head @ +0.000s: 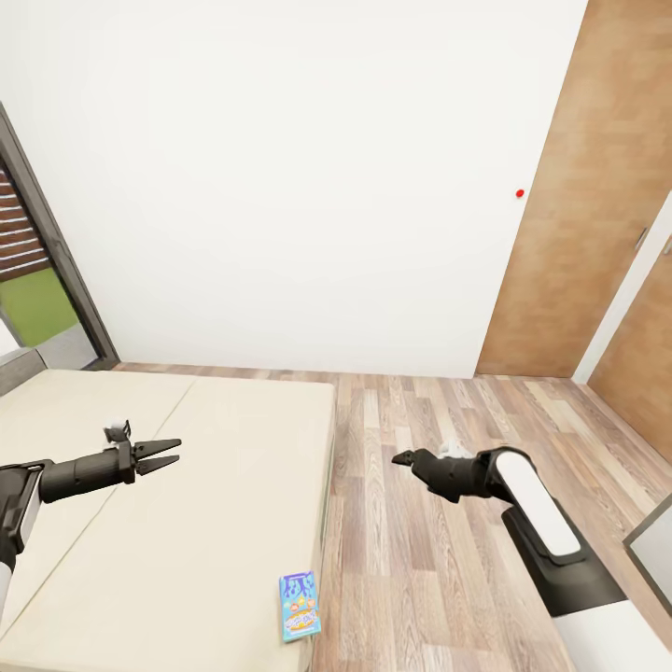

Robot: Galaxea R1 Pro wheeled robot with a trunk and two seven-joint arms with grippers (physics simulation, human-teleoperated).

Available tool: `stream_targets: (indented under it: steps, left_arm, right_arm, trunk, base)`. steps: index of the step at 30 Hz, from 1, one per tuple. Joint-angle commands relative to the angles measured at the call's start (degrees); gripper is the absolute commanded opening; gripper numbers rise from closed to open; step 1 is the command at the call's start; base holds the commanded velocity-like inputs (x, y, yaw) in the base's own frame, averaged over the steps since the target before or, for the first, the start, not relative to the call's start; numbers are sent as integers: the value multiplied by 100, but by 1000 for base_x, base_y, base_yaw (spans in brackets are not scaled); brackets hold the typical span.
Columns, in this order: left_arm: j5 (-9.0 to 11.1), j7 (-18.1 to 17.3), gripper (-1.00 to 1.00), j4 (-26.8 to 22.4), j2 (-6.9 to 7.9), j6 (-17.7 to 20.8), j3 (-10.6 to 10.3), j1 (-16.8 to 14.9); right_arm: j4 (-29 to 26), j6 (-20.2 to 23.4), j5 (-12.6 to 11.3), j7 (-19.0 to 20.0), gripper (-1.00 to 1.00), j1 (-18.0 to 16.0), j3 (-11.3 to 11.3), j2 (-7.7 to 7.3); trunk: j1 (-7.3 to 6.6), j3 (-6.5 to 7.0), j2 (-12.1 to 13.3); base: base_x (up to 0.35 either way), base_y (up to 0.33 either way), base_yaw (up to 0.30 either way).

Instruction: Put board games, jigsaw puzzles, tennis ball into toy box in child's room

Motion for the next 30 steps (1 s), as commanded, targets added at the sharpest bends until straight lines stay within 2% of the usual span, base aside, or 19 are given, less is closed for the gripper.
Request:
stream_targets:
  steps: [1, 5, 7, 14, 30]
  left_arm:
    - [-60, -49, 100, -4, -3, 57, 15, -7]
    - [-64, -49, 100, -4, -4, 44, 15, -7]
    - [-68, -49, 100, -4, -3, 39, 15, -7]
    - [-69, -49, 100, -4, -3, 30, 15, -7]
    - [-59, -49, 100, -4, -16, -11, 32, -7]
  right_arm:
    - [-36, -4, -7, -29, 100, 11, 9, -5]
    - [-155, -10, 205, 100, 100, 62, 12, -5]
    - [-173, -11, 389, 163, 100, 95, 13, -6]
    - [-185, -12, 719, 206, 100, 117, 16, 0]
    - [-242, -12, 838, 398, 100, 123, -29, 4]
  trunk:
    - [4, -12, -13]
    - [4, -12, -13]
    - [4, -12, -13]
    - [4, -12, -13]
    - [4, -12, -13]
  base:
    - [0, 0, 0]
    - [0, 0, 0]
    - [0, 0, 0]
    - [0, 0, 0]
    - [0, 0, 0]
